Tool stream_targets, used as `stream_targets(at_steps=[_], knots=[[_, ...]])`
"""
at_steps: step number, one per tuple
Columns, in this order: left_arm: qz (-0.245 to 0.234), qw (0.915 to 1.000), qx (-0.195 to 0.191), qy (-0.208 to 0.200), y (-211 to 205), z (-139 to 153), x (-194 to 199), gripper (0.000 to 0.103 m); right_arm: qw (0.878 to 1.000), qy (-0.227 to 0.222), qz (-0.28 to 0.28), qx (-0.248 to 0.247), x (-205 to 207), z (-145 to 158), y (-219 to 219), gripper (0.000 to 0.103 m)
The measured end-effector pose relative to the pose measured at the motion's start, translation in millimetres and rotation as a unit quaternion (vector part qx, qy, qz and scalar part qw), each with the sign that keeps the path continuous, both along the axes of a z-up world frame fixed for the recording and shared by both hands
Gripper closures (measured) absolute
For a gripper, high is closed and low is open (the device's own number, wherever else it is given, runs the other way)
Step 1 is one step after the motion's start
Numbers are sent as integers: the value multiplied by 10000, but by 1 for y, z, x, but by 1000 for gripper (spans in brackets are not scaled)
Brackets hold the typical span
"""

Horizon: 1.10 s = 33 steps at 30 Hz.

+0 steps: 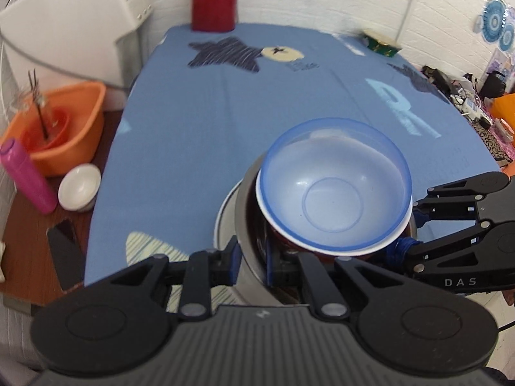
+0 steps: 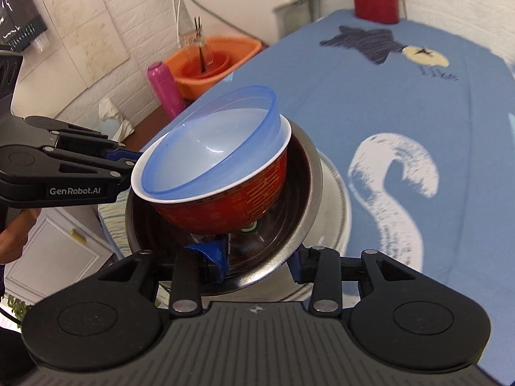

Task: Organize plates and bowls
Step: 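Lift the nested bowls with both grippers and lower them onto the white plate stack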

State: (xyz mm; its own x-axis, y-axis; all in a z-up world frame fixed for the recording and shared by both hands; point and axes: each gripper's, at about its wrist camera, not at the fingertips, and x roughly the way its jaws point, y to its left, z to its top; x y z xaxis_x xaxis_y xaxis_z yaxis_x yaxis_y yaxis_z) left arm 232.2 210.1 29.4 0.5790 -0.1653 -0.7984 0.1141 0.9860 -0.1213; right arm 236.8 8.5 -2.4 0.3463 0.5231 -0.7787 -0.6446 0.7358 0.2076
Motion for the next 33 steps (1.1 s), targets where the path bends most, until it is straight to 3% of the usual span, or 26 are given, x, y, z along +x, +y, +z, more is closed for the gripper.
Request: stream_targets(at_steps=[11, 16, 18, 20, 23, 28, 33], knots=[[-11, 9993, -363, -58, 13, -18, 3, 96, 9990, 195, -297, -278, -2, -3, 11, 78], [94, 9988, -437, -175, 17, -15, 1, 77, 9979, 48, -354, -540, -10, 1, 15, 74], [395, 9988, -111, -265, 16, -12, 1, 54, 9976, 112, -389, -564, -7, 0, 19, 72], [511, 9978, 37, -415, 18, -10, 0, 52, 9975, 352, -428, -440, -2, 0, 17, 71], [606, 9972, -176, -402, 29, -8, -4, 48, 9962, 626, -554, -227, -3, 5, 6, 72], [796, 9950, -296, -519, 36, 0, -1, 47, 9970, 347, -672, -154, -12, 14, 5, 71], [749, 9945, -377, -620, 29, 8, -7, 46, 9949, 93, -965, 261, -20, 27, -28, 70]])
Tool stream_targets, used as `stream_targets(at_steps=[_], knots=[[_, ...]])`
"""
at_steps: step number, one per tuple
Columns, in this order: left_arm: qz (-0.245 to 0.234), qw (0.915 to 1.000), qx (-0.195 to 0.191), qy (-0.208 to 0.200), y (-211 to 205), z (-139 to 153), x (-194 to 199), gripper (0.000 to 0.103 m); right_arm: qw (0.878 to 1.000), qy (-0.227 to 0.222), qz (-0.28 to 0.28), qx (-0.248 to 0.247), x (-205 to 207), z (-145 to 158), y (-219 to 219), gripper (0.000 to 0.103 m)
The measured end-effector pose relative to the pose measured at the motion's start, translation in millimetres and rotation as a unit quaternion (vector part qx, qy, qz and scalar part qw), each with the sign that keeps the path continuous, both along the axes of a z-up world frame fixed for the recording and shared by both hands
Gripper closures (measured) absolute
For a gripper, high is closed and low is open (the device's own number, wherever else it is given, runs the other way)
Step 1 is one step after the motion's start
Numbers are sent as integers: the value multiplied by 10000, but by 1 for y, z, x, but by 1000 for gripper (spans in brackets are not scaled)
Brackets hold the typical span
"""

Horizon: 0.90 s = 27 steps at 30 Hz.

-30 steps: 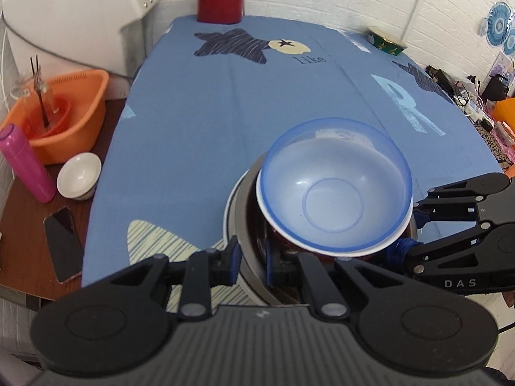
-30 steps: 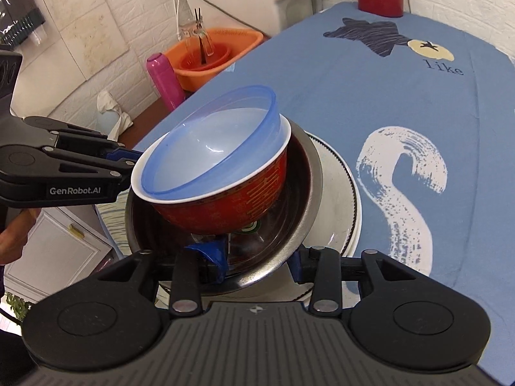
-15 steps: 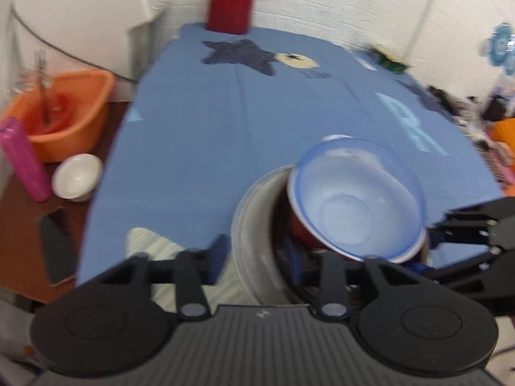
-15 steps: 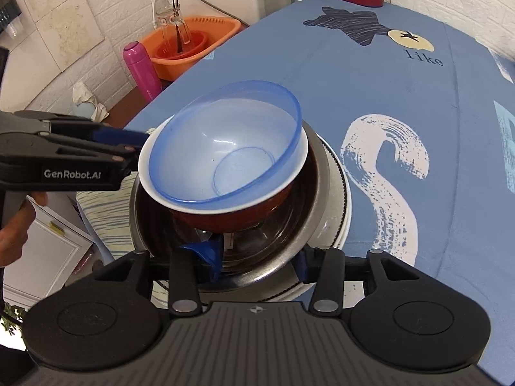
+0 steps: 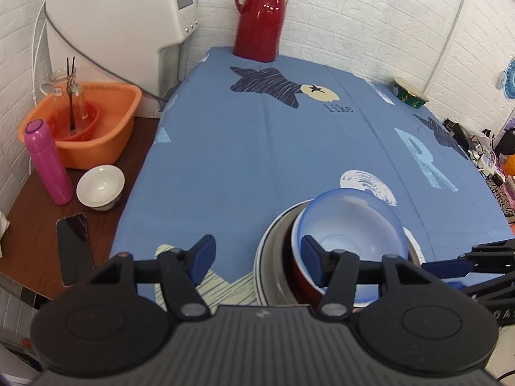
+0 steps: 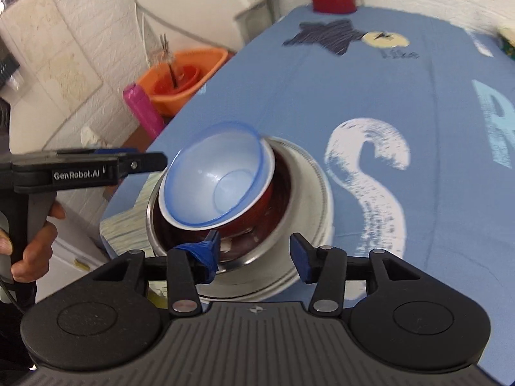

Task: Organize plates and bowls
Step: 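Lift the nested bowls with both grippers and lower them onto the white plate stack, then open both grippers and pull them back from the stacked dishes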

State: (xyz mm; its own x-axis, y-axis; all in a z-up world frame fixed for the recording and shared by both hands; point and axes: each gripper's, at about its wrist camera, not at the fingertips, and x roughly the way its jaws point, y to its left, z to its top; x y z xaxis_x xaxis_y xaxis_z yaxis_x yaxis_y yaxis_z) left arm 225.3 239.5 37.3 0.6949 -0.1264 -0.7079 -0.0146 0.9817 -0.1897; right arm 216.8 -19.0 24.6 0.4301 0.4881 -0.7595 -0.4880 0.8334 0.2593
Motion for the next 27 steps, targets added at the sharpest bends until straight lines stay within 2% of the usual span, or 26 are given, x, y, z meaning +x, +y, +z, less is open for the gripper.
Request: stream_targets(at_steps=[4, 7, 9, 12, 15, 17, 20, 27], knots=[[-20, 9997, -224, -120, -10, 9, -2, 45, 9965, -355, -469, 589, -13, 13, -34, 70], [-39, 9985, -429, -345, -27, 20, -3, 43, 9879, -946, -824, 908, -22, 21, -45, 69], [-39, 9975, -423, -559, -44, 28, -6, 40, 9798, -1278, -1072, 1103, -28, 22, -49, 69], [-32, 9954, -365, -891, -66, 37, -18, 37, 9675, -1514, -1579, 1269, -35, 17, -52, 68], [6, 9929, -220, -1171, -86, 41, -34, 35, 9514, -1654, -1936, 1731, -45, 9, -64, 67], [85, 9908, -100, -1347, -97, 40, -48, 34, 9361, -1788, -2232, 2049, -57, 3, -74, 67], [187, 9886, -2, -1492, -112, 33, -69, 32, 9256, -2036, -2532, 1942, -76, -3, -83, 66], [29, 9913, 284, -1285, -148, -4, -116, 32, 9216, -2271, -2832, 1374, -122, -18, -96, 64]])
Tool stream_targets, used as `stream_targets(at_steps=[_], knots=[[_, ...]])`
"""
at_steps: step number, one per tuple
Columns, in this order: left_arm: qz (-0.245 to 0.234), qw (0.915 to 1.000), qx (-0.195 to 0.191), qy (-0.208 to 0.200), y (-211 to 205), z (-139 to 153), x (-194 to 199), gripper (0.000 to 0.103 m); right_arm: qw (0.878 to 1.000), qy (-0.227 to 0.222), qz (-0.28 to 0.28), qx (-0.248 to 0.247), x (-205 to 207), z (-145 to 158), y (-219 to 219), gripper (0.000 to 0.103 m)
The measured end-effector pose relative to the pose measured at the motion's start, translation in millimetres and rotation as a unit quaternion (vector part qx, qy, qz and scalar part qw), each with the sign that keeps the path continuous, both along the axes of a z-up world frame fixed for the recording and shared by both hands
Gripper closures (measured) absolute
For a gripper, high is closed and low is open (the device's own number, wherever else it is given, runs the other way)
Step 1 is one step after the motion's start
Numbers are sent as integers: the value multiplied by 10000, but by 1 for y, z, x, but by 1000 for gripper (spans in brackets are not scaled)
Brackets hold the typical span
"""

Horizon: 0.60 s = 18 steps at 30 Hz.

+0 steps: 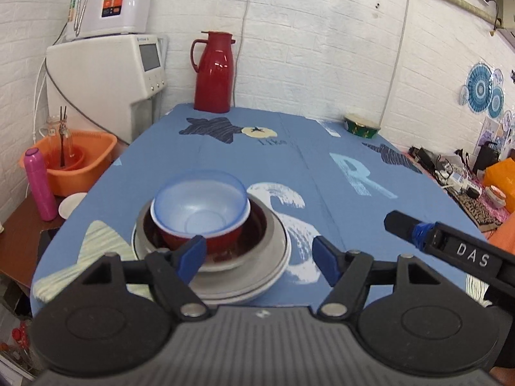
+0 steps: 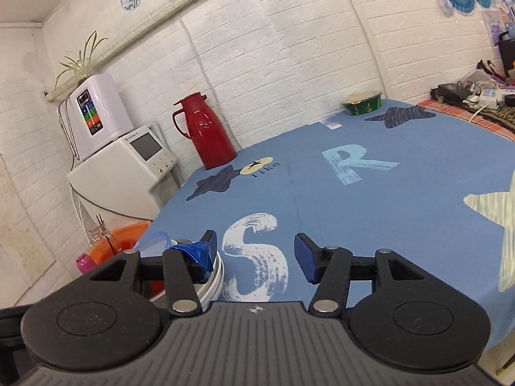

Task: Organize plates and bowls
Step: 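Open both grippers and pull them back from the stacked dishes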

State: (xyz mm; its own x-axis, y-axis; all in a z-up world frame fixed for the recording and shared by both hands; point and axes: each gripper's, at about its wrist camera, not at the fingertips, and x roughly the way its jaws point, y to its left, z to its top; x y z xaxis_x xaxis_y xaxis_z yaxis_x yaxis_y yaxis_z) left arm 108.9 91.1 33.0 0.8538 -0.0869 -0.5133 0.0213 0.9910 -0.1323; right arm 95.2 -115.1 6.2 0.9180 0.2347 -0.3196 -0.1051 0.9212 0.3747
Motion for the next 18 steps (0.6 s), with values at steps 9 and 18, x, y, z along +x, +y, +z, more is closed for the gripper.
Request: stream_targets(at_steps=[9, 18], knots=[[-88, 9992, 259, 306, -15, -41, -48, 32, 9997, 29, -81, -213, -57, -23, -6, 63], [127, 9987, 459, 183, -14, -52, -91, 32, 9935, 961, -355, -490, -85, -62, -11, 62]])
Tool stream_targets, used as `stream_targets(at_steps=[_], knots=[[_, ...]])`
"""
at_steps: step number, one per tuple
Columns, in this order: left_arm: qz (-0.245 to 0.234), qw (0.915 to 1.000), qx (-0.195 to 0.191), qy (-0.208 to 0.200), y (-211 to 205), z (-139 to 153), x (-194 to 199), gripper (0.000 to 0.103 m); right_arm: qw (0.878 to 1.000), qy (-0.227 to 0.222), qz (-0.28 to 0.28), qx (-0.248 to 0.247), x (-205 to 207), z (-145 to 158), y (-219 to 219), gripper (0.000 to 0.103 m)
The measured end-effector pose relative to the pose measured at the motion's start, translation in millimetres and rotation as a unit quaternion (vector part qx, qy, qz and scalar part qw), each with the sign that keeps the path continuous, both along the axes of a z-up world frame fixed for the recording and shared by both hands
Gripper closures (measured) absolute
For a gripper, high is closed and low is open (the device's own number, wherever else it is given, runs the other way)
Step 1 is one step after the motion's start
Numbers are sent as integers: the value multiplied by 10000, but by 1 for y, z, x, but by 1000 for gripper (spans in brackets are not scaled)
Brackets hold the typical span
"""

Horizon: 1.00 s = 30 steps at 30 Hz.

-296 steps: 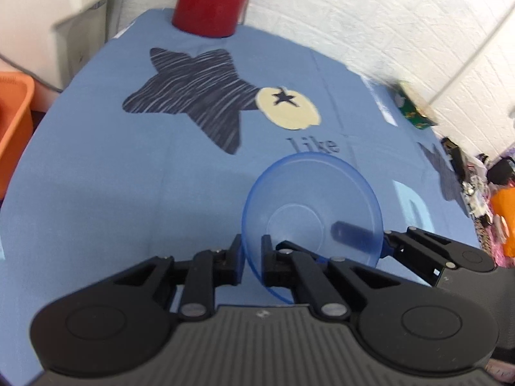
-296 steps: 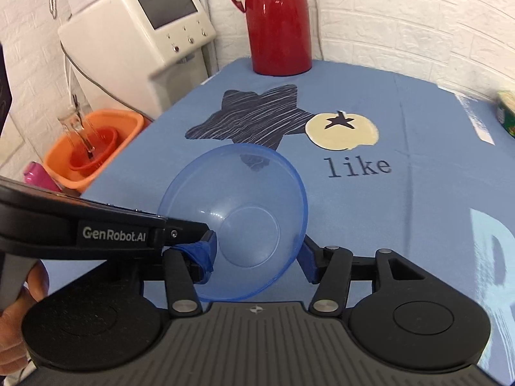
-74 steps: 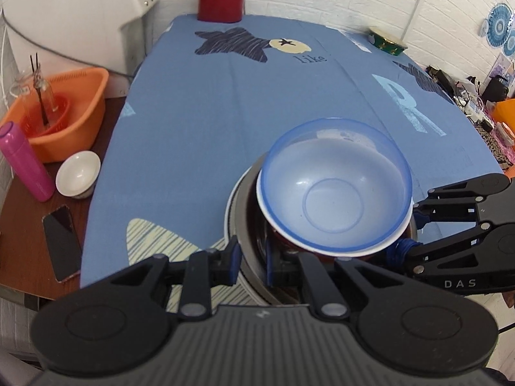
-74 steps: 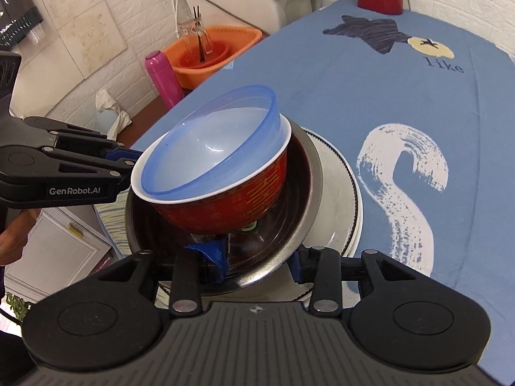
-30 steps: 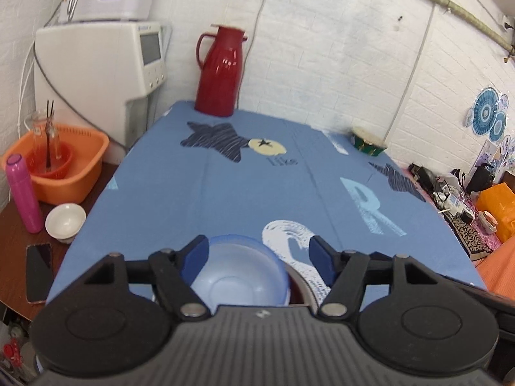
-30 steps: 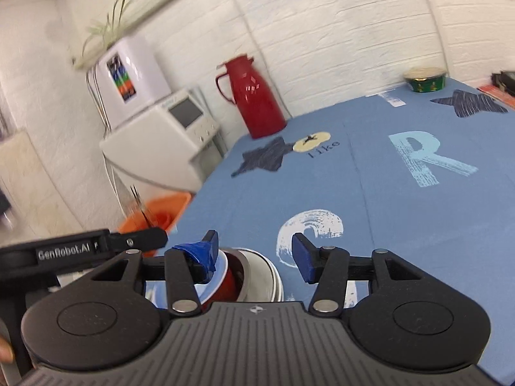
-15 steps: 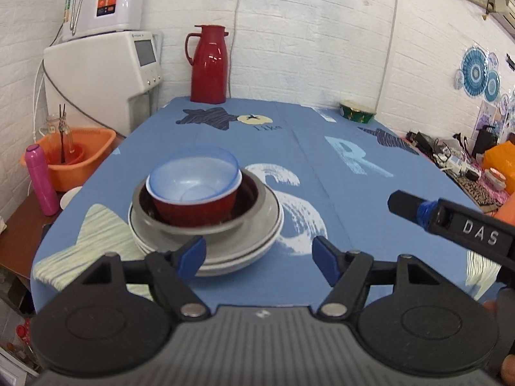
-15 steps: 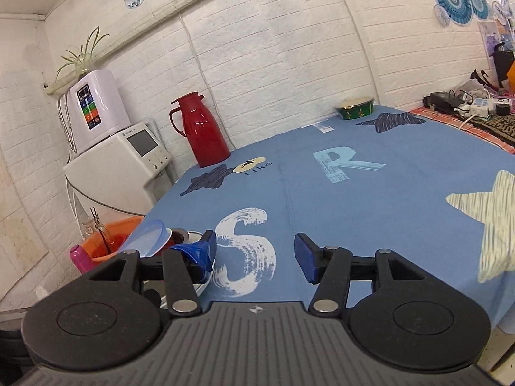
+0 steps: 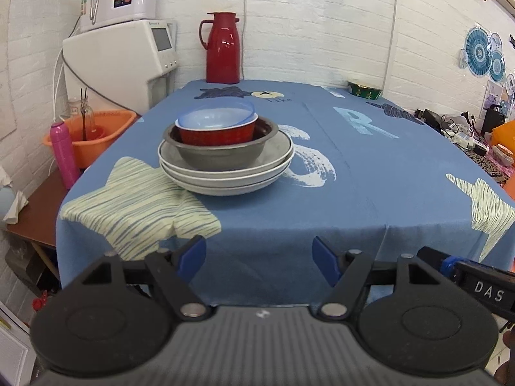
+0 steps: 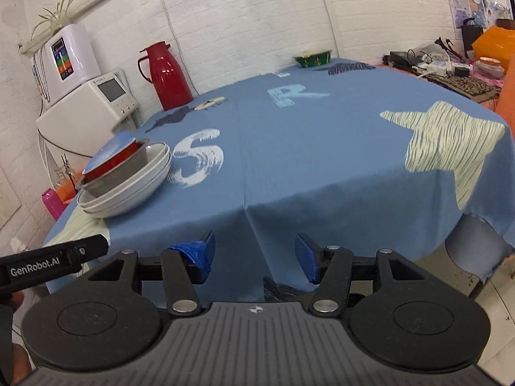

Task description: Organize plates and bowls

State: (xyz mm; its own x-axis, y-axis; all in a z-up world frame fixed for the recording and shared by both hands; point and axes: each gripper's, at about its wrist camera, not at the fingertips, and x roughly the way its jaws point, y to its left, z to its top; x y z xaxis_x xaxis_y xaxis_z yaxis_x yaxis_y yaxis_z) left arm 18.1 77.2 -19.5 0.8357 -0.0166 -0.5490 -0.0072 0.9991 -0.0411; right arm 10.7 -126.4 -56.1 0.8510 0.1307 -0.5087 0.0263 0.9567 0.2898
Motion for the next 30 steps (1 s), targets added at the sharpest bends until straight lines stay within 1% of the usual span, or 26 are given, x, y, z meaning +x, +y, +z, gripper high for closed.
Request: stream_targets(at_steps=[2, 6, 10, 14, 17, 19, 23, 26, 30], knots=[[-8, 10000, 90, -33, -2, -1, -3, 32, 9999, 84, 97, 49, 1, -1, 2, 62], [-101, 9999, 98, 30, -5, -2, -1, 32, 9996, -13, 262, -114, -12, 1, 10, 62], [-131, 9997, 167, 97, -10, -4, -1, 30, 9990, -15, 423, -135, -15, -1, 14, 62], [-124, 9995, 265, 135, -14, -5, -1, 29, 9993, 42, 363, -121, -14, -6, 12, 62], [-138, 9995, 237, 129, -14, -5, -1, 29, 9994, 116, 292, -122, -12, -8, 12, 62], [-141, 9993, 289, 168, -15, -5, 0, 29, 9995, 68, 283, -137, -14, -7, 12, 62], [-116, 9992, 382, 75, -19, -3, -3, 29, 9994, 44, 284, -205, -15, -6, 12, 61], [-106, 9993, 341, -125, -18, -1, -7, 29, 9995, 56, 242, -172, -14, -6, 11, 61], [-97, 9993, 302, -178, -15, 2, -8, 29, 9996, 14, 211, -196, -15, -6, 12, 61]])
